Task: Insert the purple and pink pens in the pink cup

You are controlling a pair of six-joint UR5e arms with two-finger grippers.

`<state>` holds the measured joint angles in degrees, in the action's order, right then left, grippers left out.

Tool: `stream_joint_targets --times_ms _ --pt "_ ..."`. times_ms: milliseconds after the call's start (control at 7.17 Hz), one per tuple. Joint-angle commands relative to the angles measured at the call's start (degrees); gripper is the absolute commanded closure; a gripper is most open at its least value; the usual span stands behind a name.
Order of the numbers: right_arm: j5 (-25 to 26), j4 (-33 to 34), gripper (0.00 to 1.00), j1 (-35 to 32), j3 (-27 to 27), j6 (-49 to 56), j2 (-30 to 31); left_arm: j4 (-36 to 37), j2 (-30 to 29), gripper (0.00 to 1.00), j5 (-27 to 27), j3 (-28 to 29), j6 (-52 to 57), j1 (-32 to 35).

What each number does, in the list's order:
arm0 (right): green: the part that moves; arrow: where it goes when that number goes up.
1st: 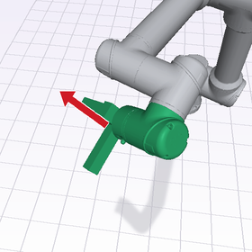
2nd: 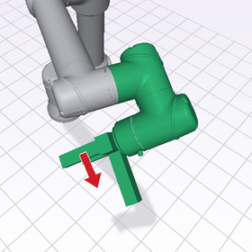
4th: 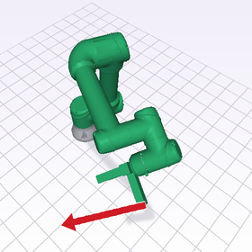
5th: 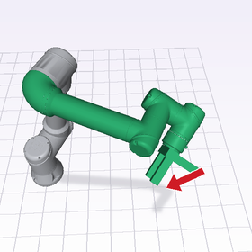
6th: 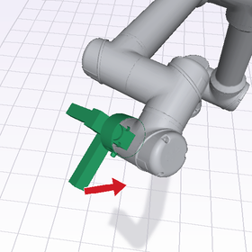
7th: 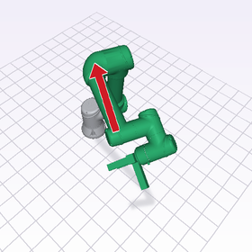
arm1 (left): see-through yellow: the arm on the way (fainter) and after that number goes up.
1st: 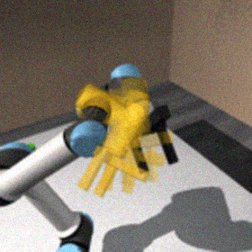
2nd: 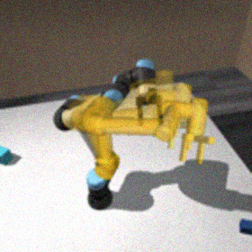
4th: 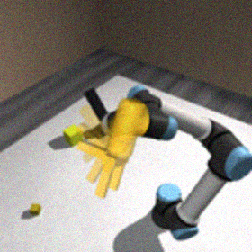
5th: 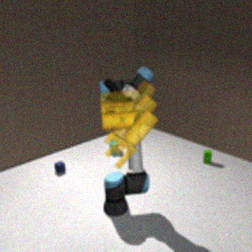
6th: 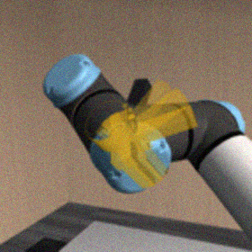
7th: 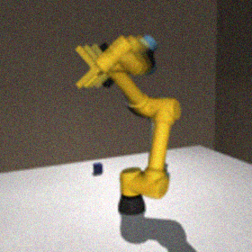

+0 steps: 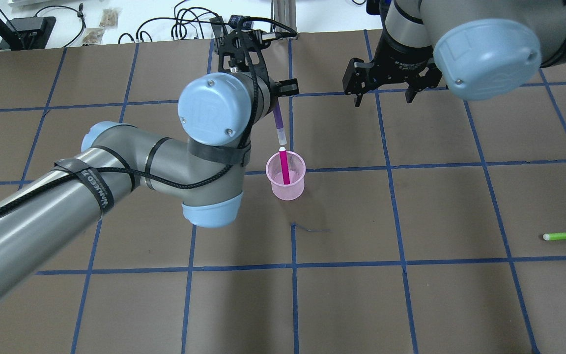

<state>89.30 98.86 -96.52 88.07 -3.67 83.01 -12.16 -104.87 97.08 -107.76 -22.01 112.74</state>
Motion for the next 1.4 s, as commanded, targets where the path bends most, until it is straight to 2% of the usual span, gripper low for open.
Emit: stream_joint_targets --times_ms 0,140,279,558,698,977,1116,1256 --pt "-0.3 -7.0 0.0 0.6 -0.8 1.7 0.9 7.5 -2.5 1.0 5.4 -2.3 -1.3 4.5" --pt "-0.1 -7.4 0.0 0.4 -0.5 1.9 1.6 11.9 -3.8 1.0 5.7 -4.5 -1.0 4.5" --pt "0.1 -7.3 0.0 0.5 -0.5 2.0 1.5 15.5 -5.3 1.0 8.3 -5.9 -1.1 4.7" --pt "0.3 -7.2 0.0 0.6 -0.4 2.1 1.2 19.2 -6.5 1.0 9.7 -6.4 -1.0 4.8" --pt "0.3 -7.2 0.0 0.6 -0.4 2.1 1.1 19.5 -7.4 1.0 12.1 -6.5 -1.1 4.9" --pt "0.4 -7.2 0.0 0.6 -0.4 2.1 0.9 19.5 -8.5 1.0 13.5 -6.9 -1.4 6.0" --pt "0.3 -7.2 0.0 0.6 -0.4 2.1 0.9 19.0 -8.4 0.52 19.8 -6.9 -0.8 6.8" --pt "0.3 -7.2 0.0 0.6 -0.3 2.1 0.9 18.1 -8.9 0.01 20.9 -6.9 -0.6 7.0"
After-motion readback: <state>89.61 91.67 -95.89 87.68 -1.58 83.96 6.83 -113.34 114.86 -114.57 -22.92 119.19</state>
